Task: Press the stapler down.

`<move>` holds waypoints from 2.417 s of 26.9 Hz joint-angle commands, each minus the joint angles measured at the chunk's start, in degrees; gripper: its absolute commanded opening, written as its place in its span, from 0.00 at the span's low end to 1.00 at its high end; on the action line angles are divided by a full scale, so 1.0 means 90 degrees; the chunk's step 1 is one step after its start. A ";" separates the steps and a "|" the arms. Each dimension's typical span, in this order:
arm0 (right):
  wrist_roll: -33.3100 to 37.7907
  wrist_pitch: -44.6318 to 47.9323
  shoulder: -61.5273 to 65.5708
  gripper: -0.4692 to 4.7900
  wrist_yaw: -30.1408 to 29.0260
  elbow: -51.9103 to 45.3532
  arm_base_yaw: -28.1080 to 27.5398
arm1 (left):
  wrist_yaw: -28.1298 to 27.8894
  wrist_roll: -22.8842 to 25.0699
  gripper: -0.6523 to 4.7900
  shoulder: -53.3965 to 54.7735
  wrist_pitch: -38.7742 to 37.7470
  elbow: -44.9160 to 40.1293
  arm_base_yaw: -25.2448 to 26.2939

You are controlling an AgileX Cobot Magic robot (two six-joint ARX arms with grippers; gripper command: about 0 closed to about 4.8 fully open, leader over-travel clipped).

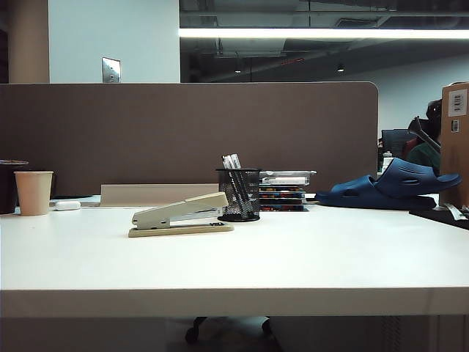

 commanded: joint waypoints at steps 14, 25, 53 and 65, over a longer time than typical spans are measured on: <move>0.0007 0.0197 -0.0049 0.07 -0.0010 -0.0032 0.0005 | 0.0034 -0.0002 0.11 0.0002 0.0053 0.0007 -0.0002; 0.0080 0.0202 -0.0049 0.07 -0.0034 -0.0012 0.0007 | 0.0624 0.0000 0.11 0.0002 -0.0104 0.0010 -0.0002; 0.0078 -0.2455 0.1775 0.07 -0.0622 0.3636 0.0007 | 0.2276 -0.0024 0.11 0.0002 -0.1049 0.0027 -0.0005; 0.0083 -0.3378 0.4993 0.07 -0.1785 0.6594 0.0012 | 0.2276 -0.0024 0.11 0.0002 -0.1047 0.0027 -0.0005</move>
